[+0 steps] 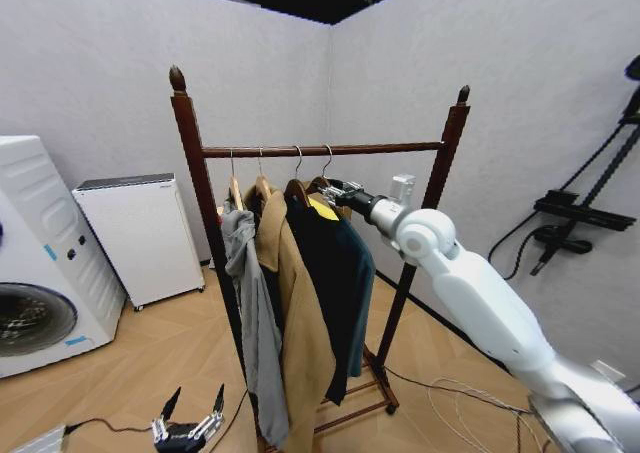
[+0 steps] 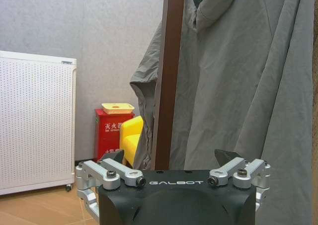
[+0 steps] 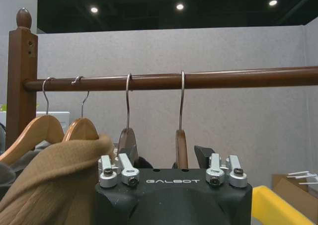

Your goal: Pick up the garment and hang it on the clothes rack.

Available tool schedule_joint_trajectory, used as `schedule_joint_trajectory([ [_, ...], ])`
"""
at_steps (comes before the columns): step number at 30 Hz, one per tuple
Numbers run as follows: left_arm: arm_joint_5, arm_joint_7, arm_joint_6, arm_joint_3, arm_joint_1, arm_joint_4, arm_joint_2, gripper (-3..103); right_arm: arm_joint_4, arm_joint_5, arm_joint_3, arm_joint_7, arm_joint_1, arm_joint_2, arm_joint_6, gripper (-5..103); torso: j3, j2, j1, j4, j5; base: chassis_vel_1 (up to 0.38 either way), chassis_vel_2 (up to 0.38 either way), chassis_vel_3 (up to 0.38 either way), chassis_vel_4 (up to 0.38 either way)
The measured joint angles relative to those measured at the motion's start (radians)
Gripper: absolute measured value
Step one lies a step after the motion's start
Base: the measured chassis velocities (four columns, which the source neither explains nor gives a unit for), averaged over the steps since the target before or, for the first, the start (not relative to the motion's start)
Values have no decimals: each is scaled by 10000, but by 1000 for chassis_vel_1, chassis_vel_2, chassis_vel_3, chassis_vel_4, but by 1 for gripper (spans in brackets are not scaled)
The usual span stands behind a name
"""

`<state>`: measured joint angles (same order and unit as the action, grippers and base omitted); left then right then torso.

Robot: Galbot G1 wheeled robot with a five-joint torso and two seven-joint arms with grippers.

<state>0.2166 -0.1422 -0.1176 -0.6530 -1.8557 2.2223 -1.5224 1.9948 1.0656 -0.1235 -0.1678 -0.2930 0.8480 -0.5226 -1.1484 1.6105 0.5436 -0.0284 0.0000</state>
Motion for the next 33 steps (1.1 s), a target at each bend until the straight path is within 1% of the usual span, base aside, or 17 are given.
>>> schedule_joint_trajectory([
  [2,0,0,-1,1,1,0,0,100,922,-24,-546,-393,-1295,-306,-22,77,0,0,0,0,1,0,0,0,0],
  [3,0,0,-1,1,1,0,0,100,922,-24,-546,-393,-1295,-306,-22,77,0,0,0,0,1,0,0,0,0],
  [5,0,-1,0,1,1,1,1,100,1674,-132,-1138,-862,-2441,-362,-80,88,0,1,0,2,0,0,0,0,0],
  [6,0,-1,0,1,1,1,1,100,1674,-132,-1138,-862,-2441,-362,-80,88,0,1,0,2,0,0,0,0,0],
  [7,-1,0,0,0,0,0,0,100,2054,-402,-1575,-968,-3166,-311,-98,93,0,0,0,4,-1,0,0,0,0],
  [8,0,-1,0,0,0,0,1,100,2439,-899,-2116,-969,-4211,-171,-90,97,0,1,0,3,-2,0,0,0,0],
  [9,0,-1,0,0,0,0,1,100,2439,-899,-2116,-969,-4211,-171,-90,97,0,1,0,3,-2,0,0,0,0],
  [10,0,-1,-1,0,0,0,1,100,2820,-1617,-2706,-894,-5722,59,35,100,0,0,0,-2,5,0,0,0,0],
  [11,0,-1,-1,0,0,0,1,100,2820,-1617,-2706,-894,-5722,59,35,100,0,0,0,-2,5,0,0,0,0],
  [13,0,0,0,0,0,0,0,100,3138,-2498,-3304,-841,-7182,468,269,100,1,1,-1,-2,2,0,0,0,0],
  [14,0,0,0,0,0,0,0,100,3138,-2498,-3304,-841,-7182,468,269,100,1,1,-1,-2,2,0,0,0,0],
  [17,0,0,0,1,1,1,0,100,3436,-3958,-4054,-674,-8969,1274,704,100,1,0,-1,1,0,0,0,0,0],
  [18,0,0,0,1,1,1,0,100,3436,-3958,-4054,-674,-8969,1274,704,100,1,0,-1,1,0,0,0,0,0],
  [19,0,-1,0,2,1,0,0,100,3504,-4386,-4241,-620,-9534,1615,862,100,0,0,-1,1,-2,0,0,0,0],
  [20,0,-1,0,2,1,0,0,100,3504,-4386,-4241,-620,-9534,1615,862,100,0,0,-1,1,-2,0,0,0,0],
  [23,-1,0,0,0,1,0,1,100,3602,-5096,-4444,-521,-10460,2323,1141,100,0,1,-1,1,-1,0,0,0,0],
  [33,0,0,0,1,1,0,0,100,3858,-5668,-4311,-532,-10896,2919,1271,100,-2,-2,3,2,-2,0,0,0,0],
])
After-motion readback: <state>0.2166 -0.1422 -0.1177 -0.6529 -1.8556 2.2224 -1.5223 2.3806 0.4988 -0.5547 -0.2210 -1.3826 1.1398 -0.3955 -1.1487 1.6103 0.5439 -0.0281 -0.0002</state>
